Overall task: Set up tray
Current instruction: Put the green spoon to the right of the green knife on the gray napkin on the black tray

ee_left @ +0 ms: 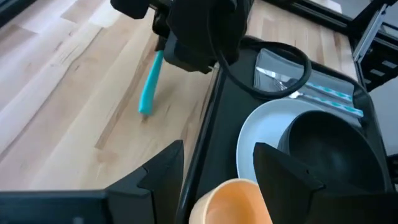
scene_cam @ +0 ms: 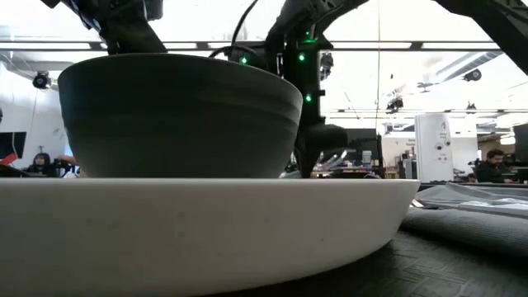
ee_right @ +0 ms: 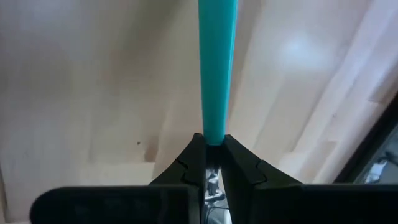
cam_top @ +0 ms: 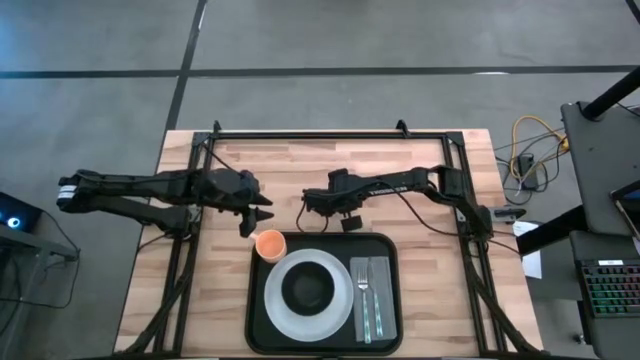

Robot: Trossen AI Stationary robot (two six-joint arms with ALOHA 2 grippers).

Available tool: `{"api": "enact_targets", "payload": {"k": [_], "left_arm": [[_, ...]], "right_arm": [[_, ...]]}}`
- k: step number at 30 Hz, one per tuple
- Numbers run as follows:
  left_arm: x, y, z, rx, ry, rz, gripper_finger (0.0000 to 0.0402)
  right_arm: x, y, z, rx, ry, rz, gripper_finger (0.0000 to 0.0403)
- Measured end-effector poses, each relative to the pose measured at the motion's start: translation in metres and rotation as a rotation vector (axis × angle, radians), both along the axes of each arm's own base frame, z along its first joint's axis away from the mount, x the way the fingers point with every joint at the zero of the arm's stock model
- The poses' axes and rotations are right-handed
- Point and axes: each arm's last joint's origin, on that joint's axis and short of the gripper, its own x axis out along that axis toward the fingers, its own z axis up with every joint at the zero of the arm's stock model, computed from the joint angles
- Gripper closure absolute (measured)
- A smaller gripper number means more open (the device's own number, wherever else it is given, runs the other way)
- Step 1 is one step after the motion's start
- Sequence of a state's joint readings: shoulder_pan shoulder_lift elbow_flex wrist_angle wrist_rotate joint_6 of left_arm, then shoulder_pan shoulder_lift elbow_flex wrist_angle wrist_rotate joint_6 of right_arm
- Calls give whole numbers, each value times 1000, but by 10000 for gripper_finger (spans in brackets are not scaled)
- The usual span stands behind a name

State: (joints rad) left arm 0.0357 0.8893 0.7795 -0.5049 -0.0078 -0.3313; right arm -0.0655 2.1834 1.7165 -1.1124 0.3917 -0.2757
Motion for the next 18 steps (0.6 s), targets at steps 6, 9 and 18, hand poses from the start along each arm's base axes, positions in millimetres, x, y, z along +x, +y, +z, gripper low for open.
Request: {"api": "enact_targets", "payload": {"k": [6,9,18], "left_arm": [[1,0,-1,0,8,-1,228],[1,0,-2,0,14,-1,228],[0,0,-2,27,16,-21,228]], "right_arm": [[-6,-12,-13,8,47,8,374],[-8,-17,-14,3,34,-48,356],[-11,-19,-8,-6,-17,-202,262]]}}
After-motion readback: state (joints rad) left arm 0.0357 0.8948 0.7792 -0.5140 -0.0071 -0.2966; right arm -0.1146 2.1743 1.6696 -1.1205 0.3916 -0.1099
